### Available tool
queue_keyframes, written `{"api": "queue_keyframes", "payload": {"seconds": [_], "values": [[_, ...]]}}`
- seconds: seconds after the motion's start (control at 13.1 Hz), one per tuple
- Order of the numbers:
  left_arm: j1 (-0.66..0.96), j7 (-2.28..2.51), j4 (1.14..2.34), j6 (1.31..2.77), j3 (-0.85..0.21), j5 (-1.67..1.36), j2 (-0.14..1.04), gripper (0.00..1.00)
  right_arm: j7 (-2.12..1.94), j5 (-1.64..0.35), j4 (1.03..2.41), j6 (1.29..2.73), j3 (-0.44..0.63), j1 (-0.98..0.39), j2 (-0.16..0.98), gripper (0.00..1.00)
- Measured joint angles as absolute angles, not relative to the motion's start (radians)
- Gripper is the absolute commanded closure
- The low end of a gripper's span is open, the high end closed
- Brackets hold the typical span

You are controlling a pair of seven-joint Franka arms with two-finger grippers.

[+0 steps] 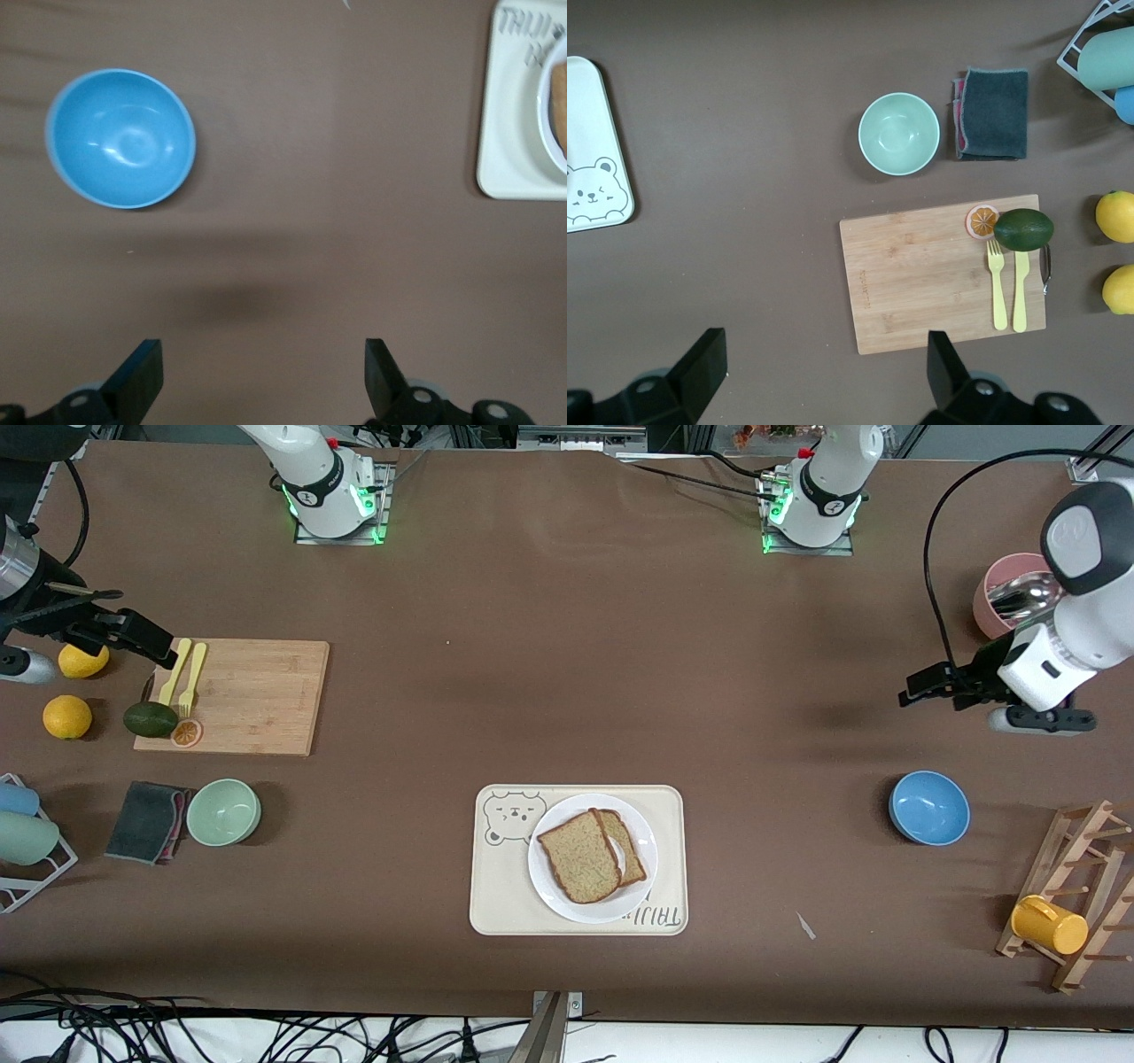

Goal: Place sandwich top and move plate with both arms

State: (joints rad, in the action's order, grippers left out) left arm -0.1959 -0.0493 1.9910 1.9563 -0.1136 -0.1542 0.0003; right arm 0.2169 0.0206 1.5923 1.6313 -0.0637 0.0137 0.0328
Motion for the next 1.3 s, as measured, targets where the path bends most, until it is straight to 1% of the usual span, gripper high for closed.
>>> {"api": "queue_keyframes", "payload": {"seconds": [0.15,0.31,0.46,0.84,1.3], "values": [[-0.141,0.100,1.968,1.890,-0.110,-0.054,-0.035,0.00,0.217,0.020,1.592,1.631,-0.073,0.013,0.033,0.00],[-0.105,0.170,1.884,1.780,-0.109,-0.011,-0.046,0.00,0.217,0.020,1.592,1.631,-0.080,0.012,0.033,0.00],[-0.103,0.177,1.814,1.702,-0.106,-0.007,-0.049,0.00,0.217,0.021,1.592,1.631,-0.085,0.012,0.033,0.00],[-0.100,0.177,1.746,1.630,-0.086,-0.007,-0.050,0.00,0.217,0.021,1.592,1.630,-0.086,0.012,0.033,0.00],[-0.094,0.167,1.736,1.628,-0.086,-0.007,-0.050,0.00,0.217,0.021,1.592,1.630,-0.086,0.012,0.033,0.00]]}}
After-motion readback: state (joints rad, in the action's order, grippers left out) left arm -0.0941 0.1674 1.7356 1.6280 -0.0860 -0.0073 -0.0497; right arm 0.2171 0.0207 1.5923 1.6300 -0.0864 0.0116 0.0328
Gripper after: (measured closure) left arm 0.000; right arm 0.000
